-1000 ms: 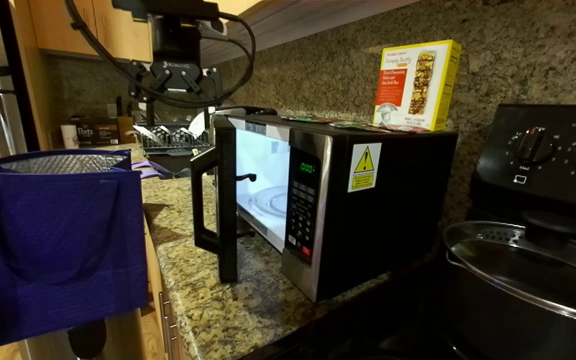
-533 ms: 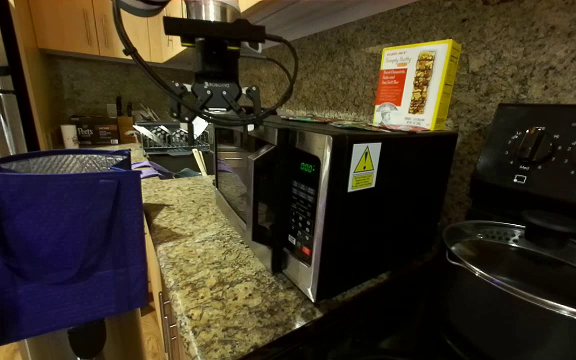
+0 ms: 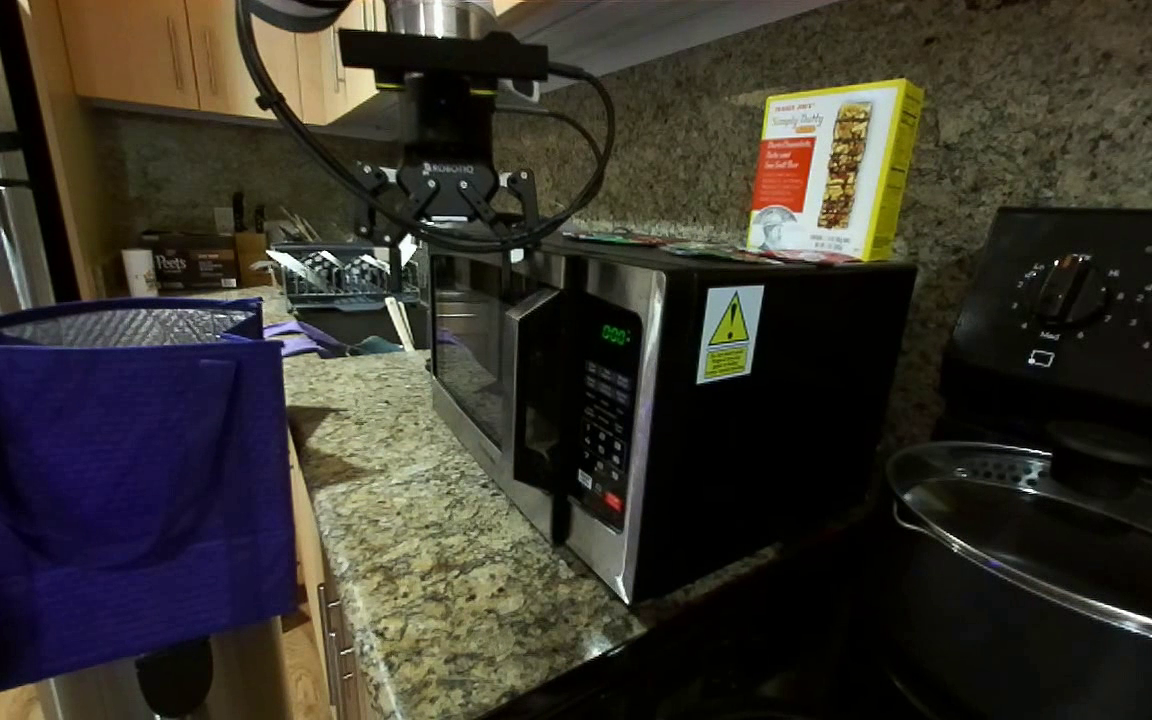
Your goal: Close the microwave door
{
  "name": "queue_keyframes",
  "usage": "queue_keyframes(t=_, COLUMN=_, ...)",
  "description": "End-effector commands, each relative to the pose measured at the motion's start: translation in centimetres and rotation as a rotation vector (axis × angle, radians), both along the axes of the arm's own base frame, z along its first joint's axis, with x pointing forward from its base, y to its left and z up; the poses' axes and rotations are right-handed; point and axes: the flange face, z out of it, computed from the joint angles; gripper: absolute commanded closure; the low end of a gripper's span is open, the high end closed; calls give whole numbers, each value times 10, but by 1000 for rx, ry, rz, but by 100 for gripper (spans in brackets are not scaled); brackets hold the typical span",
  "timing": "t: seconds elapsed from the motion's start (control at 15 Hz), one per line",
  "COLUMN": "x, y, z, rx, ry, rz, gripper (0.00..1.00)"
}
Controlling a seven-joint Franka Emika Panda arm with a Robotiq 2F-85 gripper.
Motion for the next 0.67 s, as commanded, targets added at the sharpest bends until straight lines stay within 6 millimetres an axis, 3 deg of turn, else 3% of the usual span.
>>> queue_keyframes(t=0.0, x=17, y=-37, z=4, rx=-79, ry=-71, rz=-19, gripper=0)
queue_keyframes(t=0.2, x=21, y=-79, z=-1, rx=-88, ry=-95, rz=-73, gripper=0)
queue_keyframes(t=0.33, x=19, y=-89, z=2, rx=-79, ry=-112, rz=-81, gripper=0)
queue_keyframes(t=0.6, x=-16, y=-108, z=28, rx=-71, ry=-119, rz=-277, gripper=0)
